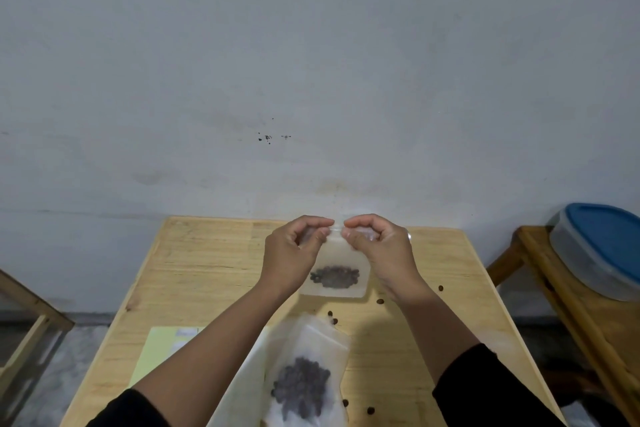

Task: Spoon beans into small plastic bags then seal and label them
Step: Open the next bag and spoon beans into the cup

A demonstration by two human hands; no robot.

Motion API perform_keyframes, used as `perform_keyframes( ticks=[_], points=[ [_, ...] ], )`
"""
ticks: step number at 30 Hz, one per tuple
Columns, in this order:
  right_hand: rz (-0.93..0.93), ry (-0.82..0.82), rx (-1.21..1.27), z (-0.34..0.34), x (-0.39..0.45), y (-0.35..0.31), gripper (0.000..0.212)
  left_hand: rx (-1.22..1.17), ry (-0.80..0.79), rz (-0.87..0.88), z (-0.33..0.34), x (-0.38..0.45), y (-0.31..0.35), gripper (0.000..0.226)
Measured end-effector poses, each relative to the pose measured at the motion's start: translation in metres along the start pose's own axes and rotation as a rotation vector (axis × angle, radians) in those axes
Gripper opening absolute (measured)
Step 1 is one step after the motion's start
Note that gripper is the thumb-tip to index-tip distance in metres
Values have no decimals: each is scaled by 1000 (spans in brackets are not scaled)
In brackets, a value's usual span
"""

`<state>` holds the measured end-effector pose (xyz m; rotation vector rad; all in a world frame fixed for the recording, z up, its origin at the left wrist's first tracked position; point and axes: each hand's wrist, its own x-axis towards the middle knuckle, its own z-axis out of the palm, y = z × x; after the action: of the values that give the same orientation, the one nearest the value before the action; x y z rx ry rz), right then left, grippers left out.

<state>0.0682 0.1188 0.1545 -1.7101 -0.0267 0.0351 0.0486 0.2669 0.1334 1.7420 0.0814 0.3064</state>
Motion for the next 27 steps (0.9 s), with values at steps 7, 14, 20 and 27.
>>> perform_keyframes(
  ticks=[7,14,20,27],
  points=[
    [152,78,57,15,-5,21,9,55,-26,-70,-1,-6,-12,17],
    [442,118,70,27,-24,68,12,104,-75,-303,0,-30,-57,13],
    [504,136,-143,36,-54,119,6,248,-161,-350,-2,-62,-102,15],
    [458,56,-333,42,-72,148,13,398,-143,-380,-5,-87,-131,18]
  ],
)
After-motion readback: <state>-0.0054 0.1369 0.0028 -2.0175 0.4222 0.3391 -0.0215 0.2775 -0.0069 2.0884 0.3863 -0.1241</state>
